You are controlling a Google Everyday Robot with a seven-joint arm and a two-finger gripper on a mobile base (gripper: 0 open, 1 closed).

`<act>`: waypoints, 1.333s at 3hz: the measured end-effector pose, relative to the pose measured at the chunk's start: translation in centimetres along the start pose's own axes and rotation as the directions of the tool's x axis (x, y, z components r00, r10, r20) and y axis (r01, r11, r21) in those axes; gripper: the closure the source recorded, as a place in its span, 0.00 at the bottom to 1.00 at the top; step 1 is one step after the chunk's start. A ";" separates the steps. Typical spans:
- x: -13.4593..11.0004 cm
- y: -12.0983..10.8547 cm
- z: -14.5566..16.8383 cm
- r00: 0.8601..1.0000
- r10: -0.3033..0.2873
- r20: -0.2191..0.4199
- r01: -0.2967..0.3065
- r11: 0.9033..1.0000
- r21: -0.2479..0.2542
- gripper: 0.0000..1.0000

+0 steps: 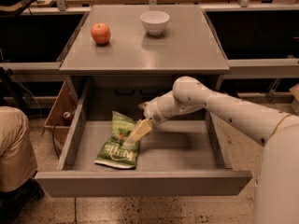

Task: Pick green jalapeno chip bag from top drawer and place on counter

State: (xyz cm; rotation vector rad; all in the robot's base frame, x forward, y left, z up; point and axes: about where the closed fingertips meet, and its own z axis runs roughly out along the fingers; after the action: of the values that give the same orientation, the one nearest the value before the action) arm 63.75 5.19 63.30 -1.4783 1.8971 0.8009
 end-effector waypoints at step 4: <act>-0.4 -0.2 0.3 0.998 0.022 0.053 -0.022 1.000 -0.009 0.89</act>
Offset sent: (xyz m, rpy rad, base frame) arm 0.0140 0.0141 -0.0154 0.0568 0.0213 -0.0080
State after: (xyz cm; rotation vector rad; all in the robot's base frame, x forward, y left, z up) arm 64.07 5.66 63.40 -1.4295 1.8759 0.8514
